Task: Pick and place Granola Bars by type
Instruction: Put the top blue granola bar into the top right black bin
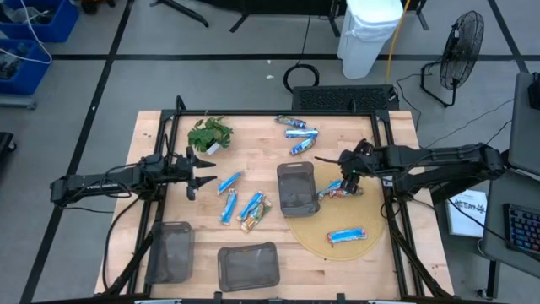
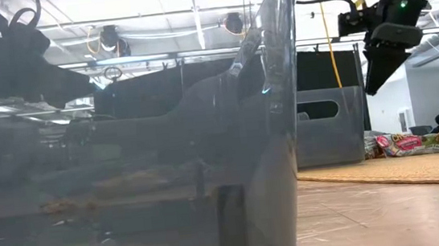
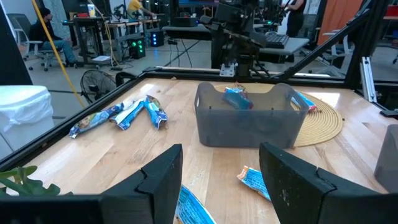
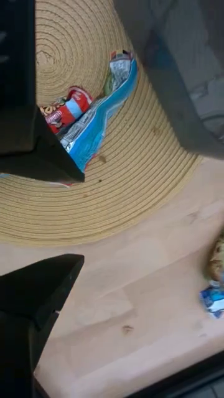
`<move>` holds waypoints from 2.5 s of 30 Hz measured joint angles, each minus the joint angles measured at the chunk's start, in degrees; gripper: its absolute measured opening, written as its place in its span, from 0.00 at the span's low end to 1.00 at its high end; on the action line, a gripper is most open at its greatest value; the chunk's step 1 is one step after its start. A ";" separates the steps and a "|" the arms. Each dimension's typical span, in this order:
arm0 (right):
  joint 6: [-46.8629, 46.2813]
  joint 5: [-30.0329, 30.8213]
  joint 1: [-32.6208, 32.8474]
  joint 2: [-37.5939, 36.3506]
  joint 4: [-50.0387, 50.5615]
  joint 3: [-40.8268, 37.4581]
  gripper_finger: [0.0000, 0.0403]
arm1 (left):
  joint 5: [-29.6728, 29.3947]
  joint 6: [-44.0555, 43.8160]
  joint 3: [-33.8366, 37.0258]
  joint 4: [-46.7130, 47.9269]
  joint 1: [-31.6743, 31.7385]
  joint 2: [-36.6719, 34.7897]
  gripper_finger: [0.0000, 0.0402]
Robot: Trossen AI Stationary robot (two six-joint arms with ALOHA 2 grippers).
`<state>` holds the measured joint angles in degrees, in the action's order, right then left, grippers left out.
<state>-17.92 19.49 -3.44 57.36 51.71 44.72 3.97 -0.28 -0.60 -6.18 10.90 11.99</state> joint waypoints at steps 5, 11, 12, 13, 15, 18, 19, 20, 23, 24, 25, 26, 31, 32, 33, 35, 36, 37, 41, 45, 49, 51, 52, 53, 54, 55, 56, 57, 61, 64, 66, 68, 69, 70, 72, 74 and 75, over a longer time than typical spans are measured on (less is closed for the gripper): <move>-1.15 -0.03 0.00 0.00 -1.59 -1.62 0.54 | 0.00 0.01 -0.02 -0.02 0.00 0.00 0.54; -1.71 -2.23 0.00 0.00 -2.69 -2.58 0.53 | 0.00 0.00 -0.02 -0.02 0.00 -0.01 0.54; -1.92 -3.02 0.00 0.00 -2.69 -2.63 0.53 | 0.00 0.01 -0.02 -0.02 0.00 0.00 0.54; -2.01 -3.28 0.03 0.00 -3.02 -2.74 0.53 | 0.00 0.01 -0.02 -0.02 0.00 0.00 0.54; -2.01 -3.30 0.04 0.00 -4.41 -3.10 0.53 | 0.00 0.01 -0.01 -0.02 0.00 0.00 0.54; -2.05 -4.90 0.02 0.00 -6.32 -3.87 0.54 | 0.00 0.01 -0.01 -0.01 0.00 0.00 0.54; -1.98 -5.85 0.02 0.00 -7.42 -4.26 0.54 | 0.00 0.01 -0.01 -0.02 0.00 0.00 0.54; -1.98 -6.87 0.04 0.00 -8.79 -4.76 0.54 | 0.00 0.01 -0.01 -0.02 0.01 0.00 0.54; -1.86 -9.78 0.04 0.00 -12.05 -6.38 0.53 | 0.00 -0.01 -0.02 0.01 0.01 -0.01 0.54; -1.83 -10.55 0.04 0.00 -12.78 -6.88 0.53 | 0.00 0.01 -0.02 -0.04 0.00 0.00 0.54; -1.81 -10.80 0.04 0.00 -13.43 -7.36 0.53 | 0.00 -0.01 -0.02 -0.02 0.00 -0.02 0.54; -1.83 -10.79 0.04 0.00 -13.73 -7.69 0.53 | 0.00 0.01 0.00 -0.02 0.02 0.00 0.54; -1.81 -10.78 0.04 0.00 -13.74 -8.25 0.54 | 0.00 0.01 0.00 -0.02 0.00 -0.02 0.54; -1.81 -10.77 0.04 0.00 -13.78 -8.25 0.54 | 0.00 0.01 -0.01 -0.02 0.00 0.00 0.54; -1.81 -10.73 0.04 0.00 -13.84 -8.25 0.54 | 0.00 0.01 -0.02 -0.02 0.00 0.00 0.54; -1.75 -10.71 0.04 0.00 -14.13 -8.25 0.54 | 0.00 0.01 -0.02 -0.02 0.00 0.00 0.54; -1.19 -10.61 0.04 0.00 -14.70 -8.25 0.53 | 0.00 0.00 0.00 -0.02 0.00 -0.01 0.54; -0.39 -10.10 0.04 0.00 -15.72 -8.25 0.53 | 0.00 -0.01 -0.01 -0.02 0.00 0.00 0.54; 5.64 -3.76 -1.78 0.00 -26.67 -8.25 0.53 | 0.00 0.01 -0.02 -0.02 0.00 0.00 0.54; 13.06 -3.23 -7.95 0.00 -36.24 -7.34 0.53 | 0.00 -0.01 0.00 -0.02 0.02 0.00 0.54; 17.73 -3.95 -17.84 1.17 -37.14 -3.55 0.52 | 0.00 0.01 -0.01 -0.02 0.00 0.00 0.54; 19.08 -8.47 -22.98 2.60 -36.85 -1.33 0.52 | 0.00 -0.01 -0.02 -0.02 0.00 0.00 0.54; 19.56 -10.92 -25.39 3.49 -36.92 -0.11 0.52 | 0.00 0.01 -0.01 -0.02 0.00 -0.01 0.54; 20.05 -13.17 -27.51 4.67 -36.91 1.24 0.52 | 0.00 0.01 -0.02 -0.02 0.02 0.00 0.54; 20.57 -15.14 -29.29 6.00 -36.97 2.64 0.52 | 0.00 -0.02 -0.02 -0.02 0.02 0.00 0.54; 21.15 -16.36 -30.81 7.69 -37.01 4.19 0.52 | 0.01 0.01 -0.02 -0.01 0.01 0.00 0.54; 21.67 -17.23 -32.12 9.63 -36.94 5.83 0.52 | 0.00 0.01 -0.01 -0.02 0.00 0.00 0.54; 22.22 -18.19 -33.17 11.65 -36.94 7.47 0.52 | 0.00 0.00 -0.02 -0.02 0.00 -0.02 0.54; 24.38 -21.69 -35.24 20.95 -36.69 14.89 0.52 | 0.00 0.01 0.00 -0.01 0.02 -0.02 0.54; 26.71 -22.69 -35.39 27.78 -35.30 20.31 0.52 | 0.00 0.01 0.00 -0.02 0.02 -0.02 0.54; 28.29 -22.66 -35.49 31.97 -34.16 23.71 0.52 | 0.00 0.01 -0.02 0.01 0.02 -0.02 0.54; 29.15 -22.69 -35.79 36.11 -32.43 27.12 0.52 | 0.01 0.01 -0.02 -0.02 0.00 -0.02 0.54; 29.47 -22.64 -35.95 38.02 -31.37 28.58 0.52 | 0.00 -0.02 -0.01 -0.01 0.02 -0.02 0.54; 29.67 -22.62 -36.04 39.81 -30.24 29.84 0.52 | 0.00 0.01 0.00 0.01 0.00 -0.02 0.54; 30.33 -22.62 -36.37 43.14 -28.26 31.99 0.52 | 0.00 0.01 -0.02 -0.02 0.00 -0.02 0.54; 30.89 -22.58 -36.64 45.81 -27.07 33.50 0.52 | 0.00 0.01 -0.02 -0.01 0.02 0.00 0.54; 30.98 -22.62 -36.76 46.90 -26.79 34.02 0.52 | 0.00 0.01 -0.01 -0.02 0.00 -0.01 0.54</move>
<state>13.06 -3.14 -40.21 104.26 24.92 78.74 3.97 -0.27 -0.61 -6.20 10.90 11.97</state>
